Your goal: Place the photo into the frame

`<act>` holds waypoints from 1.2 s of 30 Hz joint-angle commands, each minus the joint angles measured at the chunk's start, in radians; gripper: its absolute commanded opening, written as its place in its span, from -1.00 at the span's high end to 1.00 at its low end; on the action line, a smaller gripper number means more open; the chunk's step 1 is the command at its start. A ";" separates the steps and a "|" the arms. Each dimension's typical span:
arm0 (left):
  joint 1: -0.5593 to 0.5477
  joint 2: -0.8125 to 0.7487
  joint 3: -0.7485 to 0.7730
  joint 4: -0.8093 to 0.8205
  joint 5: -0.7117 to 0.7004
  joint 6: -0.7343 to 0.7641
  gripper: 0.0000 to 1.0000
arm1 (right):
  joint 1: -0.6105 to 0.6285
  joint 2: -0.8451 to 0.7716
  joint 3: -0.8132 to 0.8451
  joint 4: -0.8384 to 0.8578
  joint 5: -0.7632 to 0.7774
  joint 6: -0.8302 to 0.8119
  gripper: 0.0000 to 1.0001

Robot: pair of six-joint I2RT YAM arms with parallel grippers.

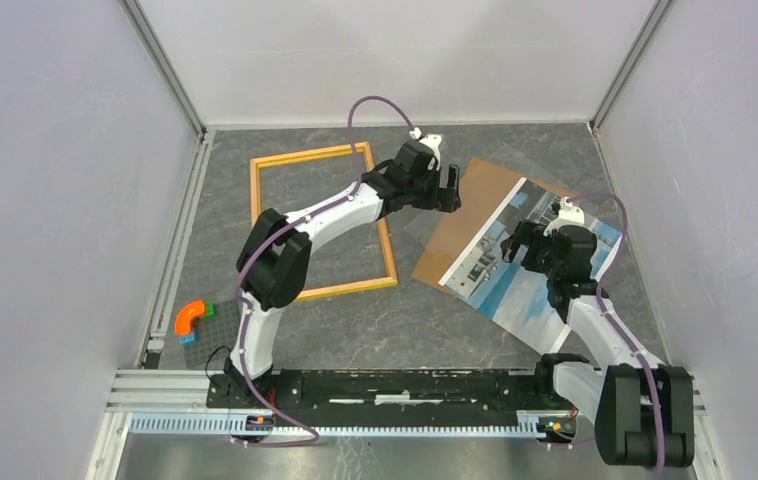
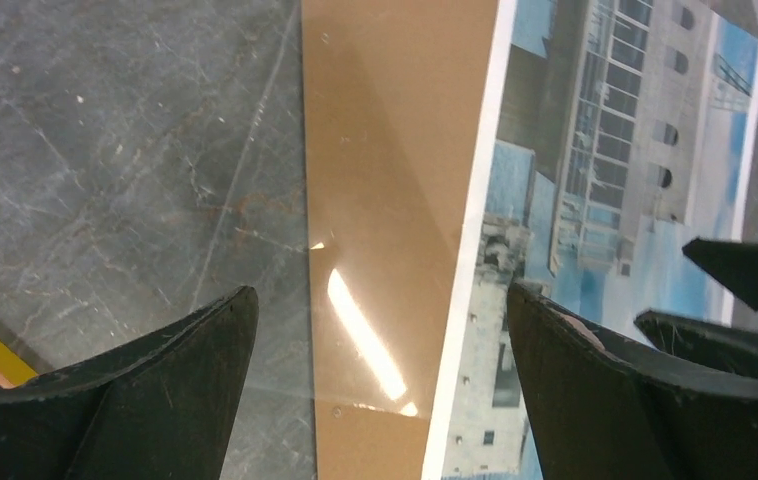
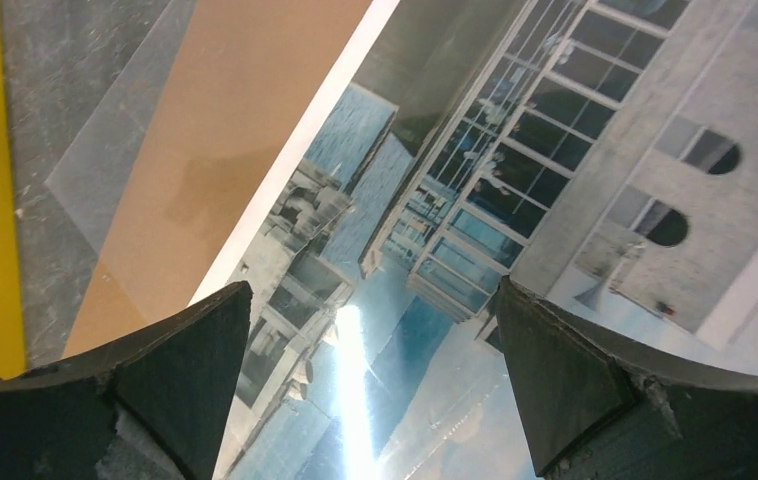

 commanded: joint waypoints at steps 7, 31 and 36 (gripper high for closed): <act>0.010 0.119 0.134 -0.089 -0.083 0.035 -1.00 | -0.087 0.121 -0.012 0.119 -0.220 0.016 -0.87; 0.062 0.212 0.111 -0.140 0.015 -0.004 -1.00 | -0.088 0.198 -0.040 0.126 -0.140 -0.005 -0.87; 0.078 0.219 0.104 -0.140 0.087 -0.037 -1.00 | -0.089 0.228 -0.048 0.138 -0.140 0.005 -0.86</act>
